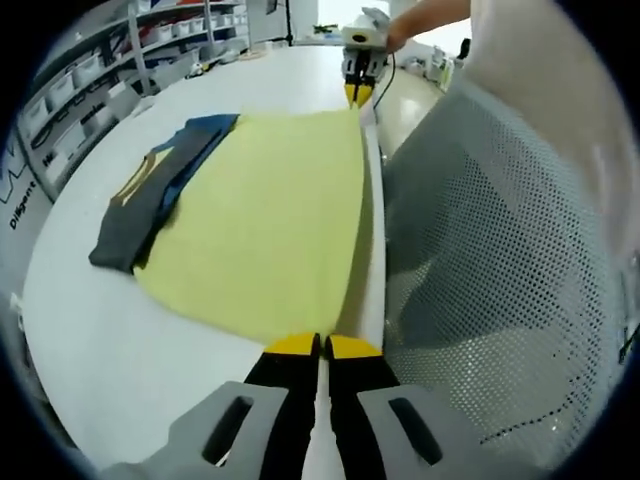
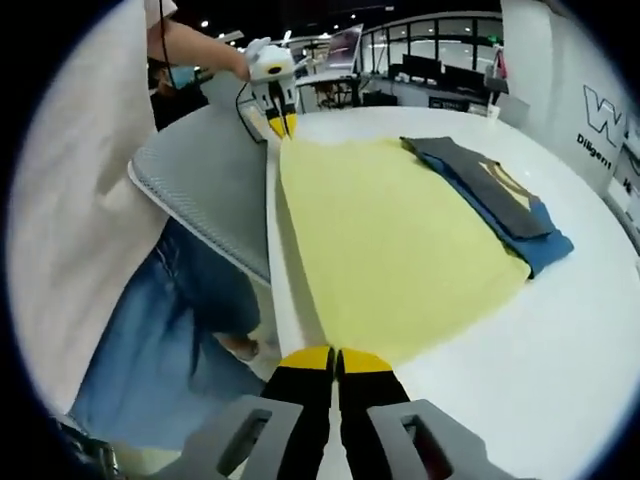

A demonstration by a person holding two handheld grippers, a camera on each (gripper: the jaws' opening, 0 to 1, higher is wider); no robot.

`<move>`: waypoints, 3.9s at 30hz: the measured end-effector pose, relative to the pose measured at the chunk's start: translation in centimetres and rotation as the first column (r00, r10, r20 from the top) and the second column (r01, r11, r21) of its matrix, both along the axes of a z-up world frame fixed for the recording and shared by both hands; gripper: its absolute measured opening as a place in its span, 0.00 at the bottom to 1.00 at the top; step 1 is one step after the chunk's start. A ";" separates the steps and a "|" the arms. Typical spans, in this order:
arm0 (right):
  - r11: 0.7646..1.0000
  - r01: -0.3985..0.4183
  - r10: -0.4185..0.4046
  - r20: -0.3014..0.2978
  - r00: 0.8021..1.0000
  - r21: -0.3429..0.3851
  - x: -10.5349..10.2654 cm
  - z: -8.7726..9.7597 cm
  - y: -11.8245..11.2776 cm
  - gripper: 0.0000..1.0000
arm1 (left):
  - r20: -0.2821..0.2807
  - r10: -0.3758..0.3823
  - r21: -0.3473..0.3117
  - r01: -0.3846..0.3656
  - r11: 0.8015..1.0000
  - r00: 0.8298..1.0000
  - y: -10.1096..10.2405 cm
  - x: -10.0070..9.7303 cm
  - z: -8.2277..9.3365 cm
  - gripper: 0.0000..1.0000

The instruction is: Fold the garment on the visible template until the final outline fits inside the template.

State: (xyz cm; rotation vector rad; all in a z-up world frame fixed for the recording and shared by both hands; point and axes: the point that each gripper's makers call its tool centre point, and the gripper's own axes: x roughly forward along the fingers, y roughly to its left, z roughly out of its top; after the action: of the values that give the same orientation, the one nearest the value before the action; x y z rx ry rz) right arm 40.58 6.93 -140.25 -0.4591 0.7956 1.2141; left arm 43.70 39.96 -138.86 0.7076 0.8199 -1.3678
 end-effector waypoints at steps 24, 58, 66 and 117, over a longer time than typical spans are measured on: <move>0.998 0.046 -0.050 0.103 0.993 0.046 14.0 10.2 -1.6 0.00 | 0.084 0.039 -0.115 -0.029 0.993 0.996 -1.5 12.6 9.6 0.01; 0.984 0.171 -0.175 0.089 0.981 0.044 31.1 8.3 -3.4 0.00 | 0.005 0.209 -0.091 -0.208 0.974 0.978 -3.6 29.2 8.2 0.01; 0.967 0.251 -0.253 0.072 0.965 0.043 34.5 5.9 -3.5 0.00 | -0.038 0.279 -0.067 -0.281 0.957 0.960 -3.9 31.9 5.8 0.01; 0.827 0.539 -0.539 -0.046 0.841 0.159 25.4 -0.3 -3.0 0.22 | -0.155 0.647 -0.212 -0.665 0.716 0.746 -0.1 22.6 -0.6 0.29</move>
State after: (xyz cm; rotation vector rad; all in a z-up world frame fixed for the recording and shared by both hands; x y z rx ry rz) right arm 66.03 3.93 -140.52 -0.0784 0.7490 0.7370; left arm 66.26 39.82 -139.44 0.1199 0.8233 -0.8147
